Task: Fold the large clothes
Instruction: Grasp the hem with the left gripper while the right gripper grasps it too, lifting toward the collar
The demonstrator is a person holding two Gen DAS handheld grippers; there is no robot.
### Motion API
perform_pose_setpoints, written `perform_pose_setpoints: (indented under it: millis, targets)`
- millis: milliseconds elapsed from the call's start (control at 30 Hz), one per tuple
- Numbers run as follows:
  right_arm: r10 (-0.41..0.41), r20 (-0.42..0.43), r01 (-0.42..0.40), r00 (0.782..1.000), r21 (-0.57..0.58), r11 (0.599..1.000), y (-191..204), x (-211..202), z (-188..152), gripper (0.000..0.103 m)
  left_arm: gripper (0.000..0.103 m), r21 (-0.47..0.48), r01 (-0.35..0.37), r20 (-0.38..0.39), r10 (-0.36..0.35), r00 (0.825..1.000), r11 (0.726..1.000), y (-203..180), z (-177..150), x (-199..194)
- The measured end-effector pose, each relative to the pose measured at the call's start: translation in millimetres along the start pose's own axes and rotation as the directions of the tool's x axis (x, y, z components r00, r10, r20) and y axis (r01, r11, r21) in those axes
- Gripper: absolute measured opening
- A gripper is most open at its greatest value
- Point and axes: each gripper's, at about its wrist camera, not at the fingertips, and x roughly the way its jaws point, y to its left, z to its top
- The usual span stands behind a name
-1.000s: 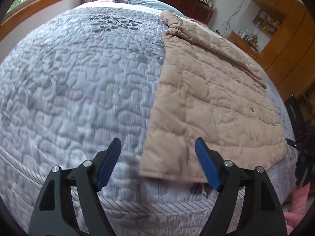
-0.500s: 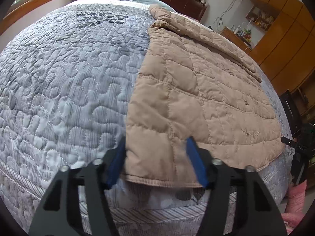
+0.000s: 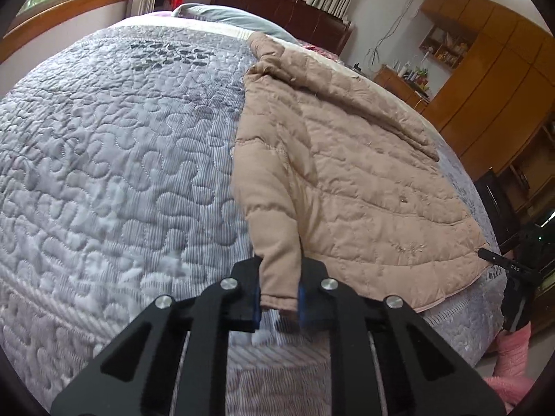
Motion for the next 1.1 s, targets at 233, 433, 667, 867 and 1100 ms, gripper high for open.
perform_pose_setpoints:
  millis: [233, 433, 667, 867, 1100]
  targets:
    - [-0.04, -0.037, 0.04, 0.998, -0.016, 0.999, -5, 8, -8, 0.01, 0.013, 0.005, -0.04, -0.048, 0.04, 0.998, 0.999, 8, -18, 13]
    - [-0.05, -0.056, 0.05, 0.997, -0.005, 0.999, -14, 21, -8, 0.011, 0.013, -0.006, -0.035, -0.054, 0.035, 0.998, 0.999, 14, -22, 24]
    - [-0.006, -0.009, 0.005, 1.0, -0.007, 1.0, -6, -3, 2, 0.01, 0.012, -0.005, 0.04, 0.0, -0.04, 0.999, 0.999, 7, -5, -1]
    - [0.0, 0.071, 0.005, 0.998, -0.072, 0.997, 16, -36, 41, 0.01, 0.012, 0.061, 0.09, 0.067, -0.094, 0.993, 0.994, -15, 33, -25]
    - [-0.003, 0.125, 0.016, 0.992, -0.103, 0.995, 28, -49, 120, 0.01, 0.011, 0.107, 0.083, 0.145, -0.098, 0.985, 0.991, -36, 119, -23]
